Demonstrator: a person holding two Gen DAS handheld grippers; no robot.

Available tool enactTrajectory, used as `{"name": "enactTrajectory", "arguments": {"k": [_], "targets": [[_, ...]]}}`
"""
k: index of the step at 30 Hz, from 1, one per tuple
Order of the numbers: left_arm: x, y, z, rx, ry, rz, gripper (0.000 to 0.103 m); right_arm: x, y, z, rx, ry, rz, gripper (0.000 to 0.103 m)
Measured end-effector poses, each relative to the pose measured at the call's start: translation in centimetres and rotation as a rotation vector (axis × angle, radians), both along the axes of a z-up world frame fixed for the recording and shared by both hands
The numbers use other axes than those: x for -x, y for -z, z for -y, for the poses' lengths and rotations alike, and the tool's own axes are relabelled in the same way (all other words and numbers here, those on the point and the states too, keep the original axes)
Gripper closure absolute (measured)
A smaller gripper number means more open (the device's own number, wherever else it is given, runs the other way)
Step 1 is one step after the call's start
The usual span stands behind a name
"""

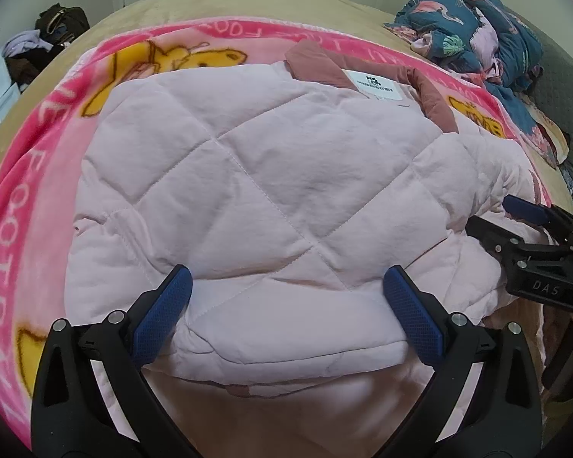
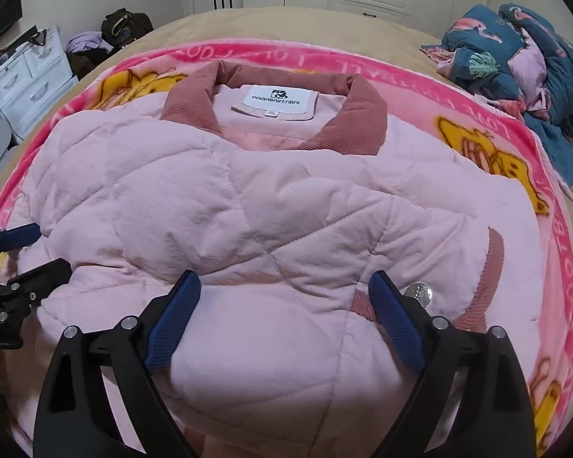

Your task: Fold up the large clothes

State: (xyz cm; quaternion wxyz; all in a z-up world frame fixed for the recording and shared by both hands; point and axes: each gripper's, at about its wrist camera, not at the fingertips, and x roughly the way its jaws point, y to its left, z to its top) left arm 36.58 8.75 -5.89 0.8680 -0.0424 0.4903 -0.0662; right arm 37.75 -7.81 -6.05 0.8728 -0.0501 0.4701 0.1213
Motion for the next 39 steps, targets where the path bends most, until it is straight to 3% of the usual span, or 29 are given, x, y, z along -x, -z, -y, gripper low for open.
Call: {"name": "enactTrajectory", "arguments": {"k": [7, 19, 28, 39], "targets": [[0.2, -0.1, 0.2, -0.006, -0.002, 0.011, 0.008, 0.8, -0.9, 0.2, -0.008, 0.021, 0.027, 0.012], [1.5, -1.7, 0.3, 0.003, -0.030, 0.004, 0.009, 4.7, -4.5, 3.6, -0.141, 0.106, 0.080, 0.004], [3.7, -4.5, 1.1, 0.058, -0.010, 0.024, 0.009, 7.1, -7.5, 5.5, -0.197, 0.147, 0.111, 0.004], [6.2, -8.5, 1.9, 0.057, 0.001, 0.095, 0.009, 9.7, -10.6, 5.6, -0.236, 0.136, 0.145, 0.004]]}}
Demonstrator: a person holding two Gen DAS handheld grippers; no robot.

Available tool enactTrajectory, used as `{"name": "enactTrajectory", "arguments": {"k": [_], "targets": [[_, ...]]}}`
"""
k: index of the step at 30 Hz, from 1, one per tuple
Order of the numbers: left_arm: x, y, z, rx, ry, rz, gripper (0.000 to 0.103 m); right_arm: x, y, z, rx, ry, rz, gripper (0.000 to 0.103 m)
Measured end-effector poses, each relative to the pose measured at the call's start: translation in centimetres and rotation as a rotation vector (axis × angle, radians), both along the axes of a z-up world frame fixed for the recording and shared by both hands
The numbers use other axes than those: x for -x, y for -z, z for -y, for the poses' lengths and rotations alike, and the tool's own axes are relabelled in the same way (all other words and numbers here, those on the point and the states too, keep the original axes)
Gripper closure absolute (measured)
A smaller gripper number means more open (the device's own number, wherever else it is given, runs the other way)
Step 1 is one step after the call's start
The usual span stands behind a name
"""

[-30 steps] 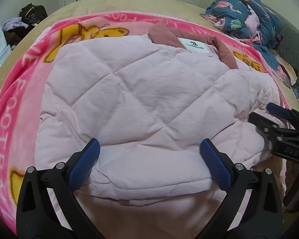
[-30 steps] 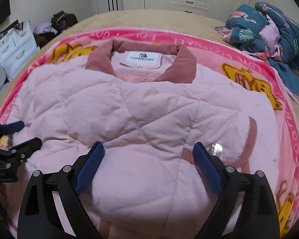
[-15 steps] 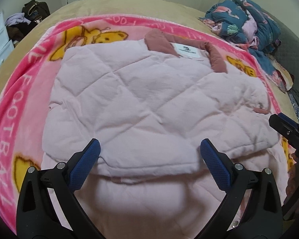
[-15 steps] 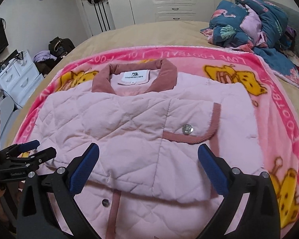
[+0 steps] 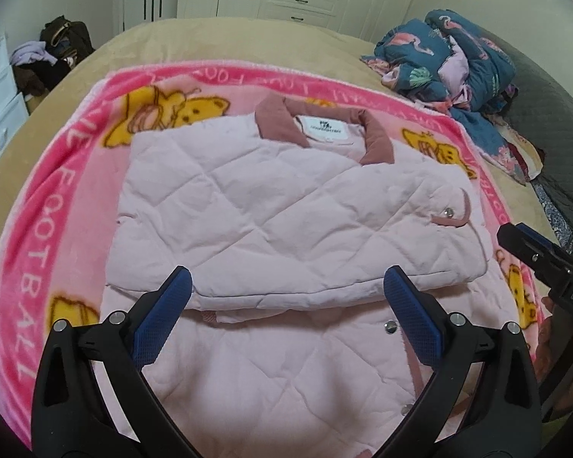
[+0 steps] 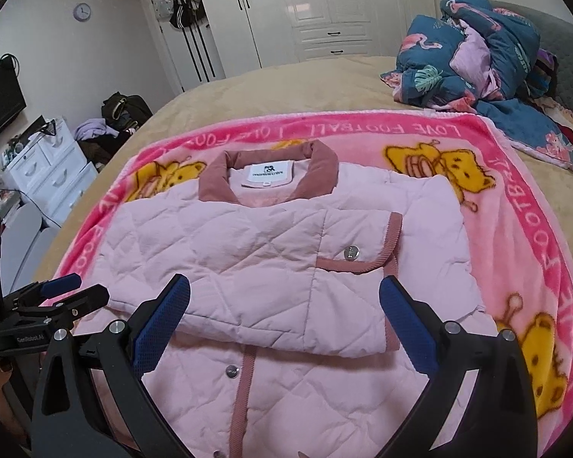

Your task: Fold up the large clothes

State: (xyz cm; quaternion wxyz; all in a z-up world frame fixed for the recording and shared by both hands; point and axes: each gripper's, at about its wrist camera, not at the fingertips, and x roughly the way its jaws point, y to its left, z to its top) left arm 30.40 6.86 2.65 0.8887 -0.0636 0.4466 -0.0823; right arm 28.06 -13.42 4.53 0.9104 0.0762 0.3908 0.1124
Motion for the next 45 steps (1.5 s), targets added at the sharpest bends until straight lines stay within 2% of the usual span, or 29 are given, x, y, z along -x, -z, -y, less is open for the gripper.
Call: {"name": "enactTrajectory", "arguments": {"k": [9, 14, 18, 22, 28, 32, 45], "targets": [[2.0, -2.8, 0.9, -0.019, 0.012, 0.058, 0.009, 2.5, -2.5, 0.1, 0.017, 0.010, 0.064, 0.004], [3.3, -4.3, 1.3, -0.028, 0.021, 0.089, 0.009, 4.1, -3.7, 0.7, -0.011, 0.015, 0.081, 0.004], [4.4, -5.3, 1.7, -0.041, 0.030, 0.111, 0.009, 5.7, -5.0, 0.9, 0.020, 0.017, 0.121, 0.004], [5.7, -6.3, 1.8, -0.041, 0.032, 0.132, 0.009, 7.0, -5.9, 1.6, -0.018, 0.014, 0.125, 0.004], [7.9, -7.5, 2.0, -0.056, 0.031, 0.171, 0.009, 9.7, -7.3, 2.0, 0.024, 0.013, 0.183, 0.004], [9.4, -7.9, 2.0, -0.056, 0.029, 0.191, 0.009, 11.3, -7.4, 2.4, 0.043, 0.016, 0.199, 0.004], [13.1, -6.4, 1.3, -0.052, 0.022, 0.194, 0.009, 14.6, -4.7, 4.5, 0.031, 0.050, 0.142, 0.004]]}}
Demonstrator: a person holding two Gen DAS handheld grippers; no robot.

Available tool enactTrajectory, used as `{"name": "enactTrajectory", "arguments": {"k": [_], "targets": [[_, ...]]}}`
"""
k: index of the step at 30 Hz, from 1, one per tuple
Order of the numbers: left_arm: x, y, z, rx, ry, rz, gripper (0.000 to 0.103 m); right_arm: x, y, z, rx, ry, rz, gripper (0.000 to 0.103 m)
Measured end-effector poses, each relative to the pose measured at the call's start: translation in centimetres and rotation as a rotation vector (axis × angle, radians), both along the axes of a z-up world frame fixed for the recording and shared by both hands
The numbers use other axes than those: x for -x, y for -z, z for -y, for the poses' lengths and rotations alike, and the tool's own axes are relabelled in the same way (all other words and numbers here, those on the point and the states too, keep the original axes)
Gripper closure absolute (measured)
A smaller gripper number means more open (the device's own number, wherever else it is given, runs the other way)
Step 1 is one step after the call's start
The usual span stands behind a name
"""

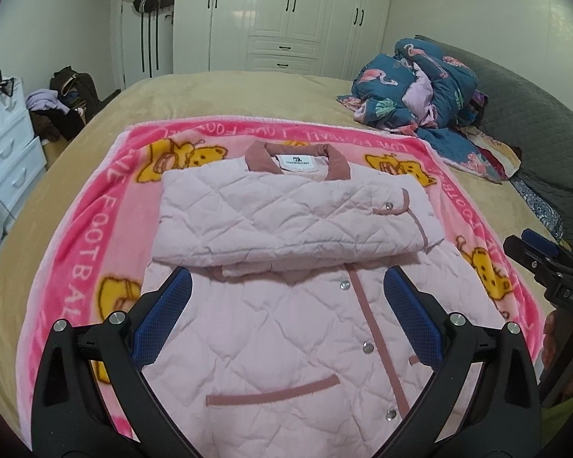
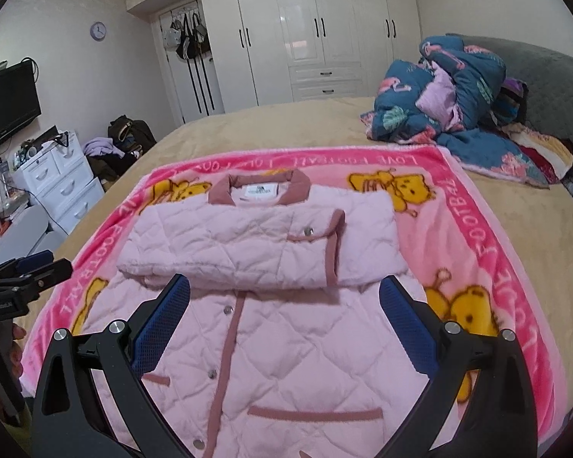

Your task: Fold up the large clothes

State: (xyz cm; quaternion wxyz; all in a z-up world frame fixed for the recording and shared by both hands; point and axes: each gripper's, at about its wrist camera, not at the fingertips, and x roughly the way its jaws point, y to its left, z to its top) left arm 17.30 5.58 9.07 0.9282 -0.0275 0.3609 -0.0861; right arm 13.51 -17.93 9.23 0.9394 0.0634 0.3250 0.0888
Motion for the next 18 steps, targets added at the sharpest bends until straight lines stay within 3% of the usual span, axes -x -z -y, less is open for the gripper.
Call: {"name": "enactTrajectory", "arguments": {"k": [18], "targets": [[2.9, 3.8, -1.3, -0.001, -0.017, -0.044, 0.009, 2.6, 4.2, 0.1, 0.027, -0.009, -0.076, 0.004]]}}
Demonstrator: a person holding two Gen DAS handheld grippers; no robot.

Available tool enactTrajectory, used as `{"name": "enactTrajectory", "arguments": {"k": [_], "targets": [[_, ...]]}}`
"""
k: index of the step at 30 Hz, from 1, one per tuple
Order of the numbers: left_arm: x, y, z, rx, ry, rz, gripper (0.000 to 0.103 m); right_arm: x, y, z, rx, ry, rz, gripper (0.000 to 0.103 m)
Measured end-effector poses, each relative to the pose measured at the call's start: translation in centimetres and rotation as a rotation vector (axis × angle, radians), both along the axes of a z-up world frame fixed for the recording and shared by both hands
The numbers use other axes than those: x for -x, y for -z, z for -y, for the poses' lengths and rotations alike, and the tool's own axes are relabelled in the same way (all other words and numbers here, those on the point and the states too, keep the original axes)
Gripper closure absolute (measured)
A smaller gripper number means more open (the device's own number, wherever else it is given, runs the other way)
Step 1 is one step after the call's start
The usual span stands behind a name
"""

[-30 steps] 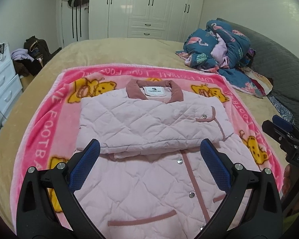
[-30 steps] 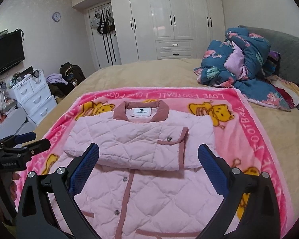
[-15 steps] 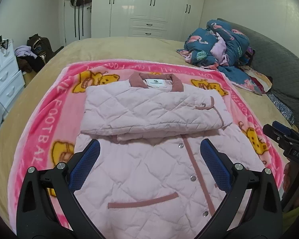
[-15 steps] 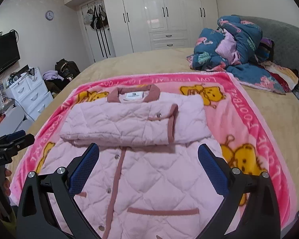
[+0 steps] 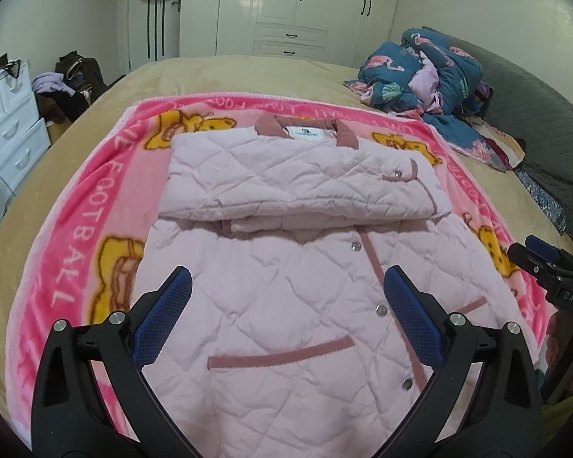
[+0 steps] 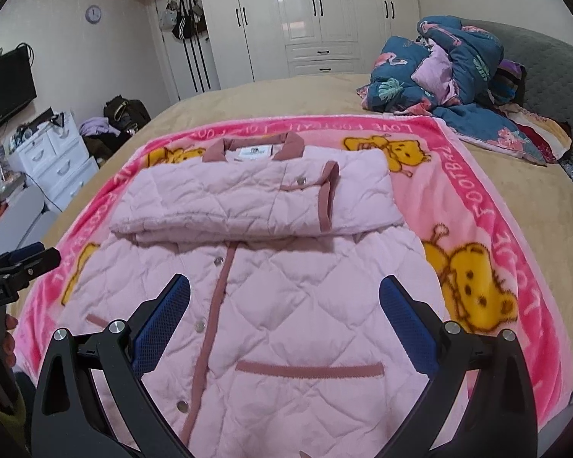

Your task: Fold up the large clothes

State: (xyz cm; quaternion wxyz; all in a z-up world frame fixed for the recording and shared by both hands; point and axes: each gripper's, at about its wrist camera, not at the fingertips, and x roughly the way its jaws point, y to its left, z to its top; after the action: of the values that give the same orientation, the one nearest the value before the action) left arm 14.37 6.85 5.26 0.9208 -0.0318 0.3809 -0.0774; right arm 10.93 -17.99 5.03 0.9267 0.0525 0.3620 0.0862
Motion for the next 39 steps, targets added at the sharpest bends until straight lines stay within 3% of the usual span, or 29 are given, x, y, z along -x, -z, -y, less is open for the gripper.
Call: {"name": "enactTrajectory", "arguments": {"k": [19, 33, 39], "targets": [[3.0, 6.3, -4.5, -0.030, -0.093, -0.118, 0.009, 1.8, 5.5, 2.6, 0.057, 0.022, -0.098, 0.004], [4.8, 9.8, -7.3, -0.082, -0.132, -0.205, 0.009, 3.9, 9.8, 8.9, 0.076, 0.119, -0.205, 0.004], [5.8, 11.4, -8.5, -0.093, -0.146, -0.242, 0.009, 4.7, 11.1, 10.3, 0.066, 0.104, -0.260, 0.004]]}}
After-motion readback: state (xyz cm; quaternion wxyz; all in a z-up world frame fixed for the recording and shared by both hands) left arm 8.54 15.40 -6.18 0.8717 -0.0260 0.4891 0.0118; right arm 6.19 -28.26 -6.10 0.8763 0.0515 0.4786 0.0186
